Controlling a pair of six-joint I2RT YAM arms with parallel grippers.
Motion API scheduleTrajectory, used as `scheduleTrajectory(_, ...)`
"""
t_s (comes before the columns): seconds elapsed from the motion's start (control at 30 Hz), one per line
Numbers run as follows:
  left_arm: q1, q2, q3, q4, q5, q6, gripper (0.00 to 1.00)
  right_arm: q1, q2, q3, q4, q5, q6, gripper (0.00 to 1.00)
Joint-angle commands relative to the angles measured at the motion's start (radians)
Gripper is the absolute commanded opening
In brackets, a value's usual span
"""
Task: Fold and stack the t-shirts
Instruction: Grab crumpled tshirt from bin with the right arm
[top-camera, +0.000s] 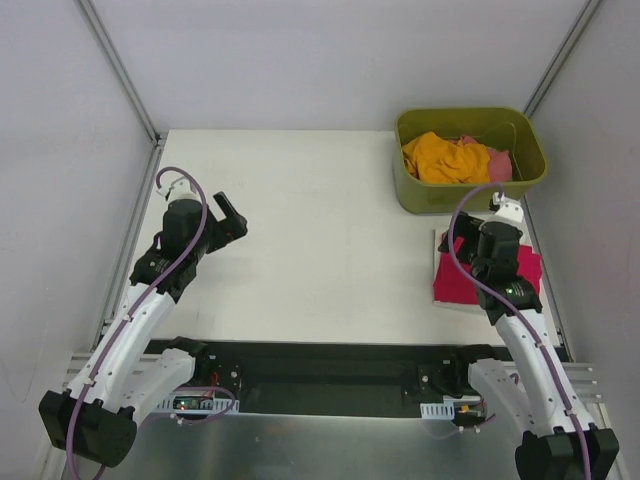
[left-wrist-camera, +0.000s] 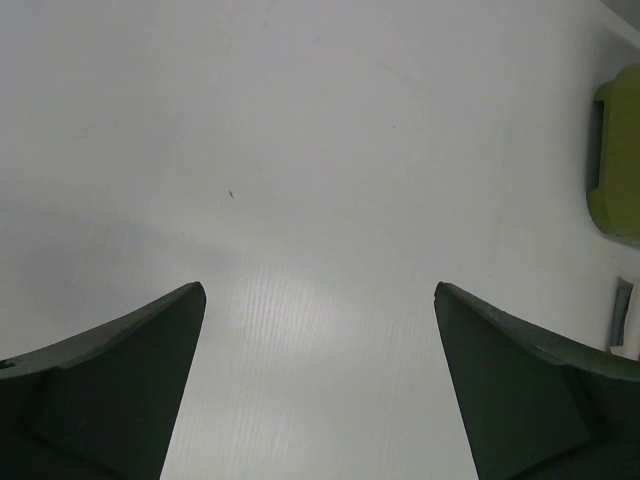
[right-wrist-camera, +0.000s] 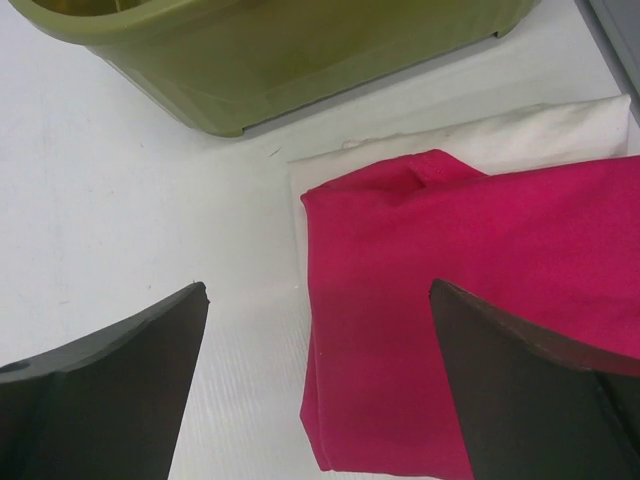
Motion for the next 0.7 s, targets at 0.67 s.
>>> scheduleTrajectory(0.67, -0.001, 0.041, 0.151, 0.044, -0.109, 0.090, 0.99, 0.000, 0.699, 0.742, -0.107, 0.118, -0.020, 0.97)
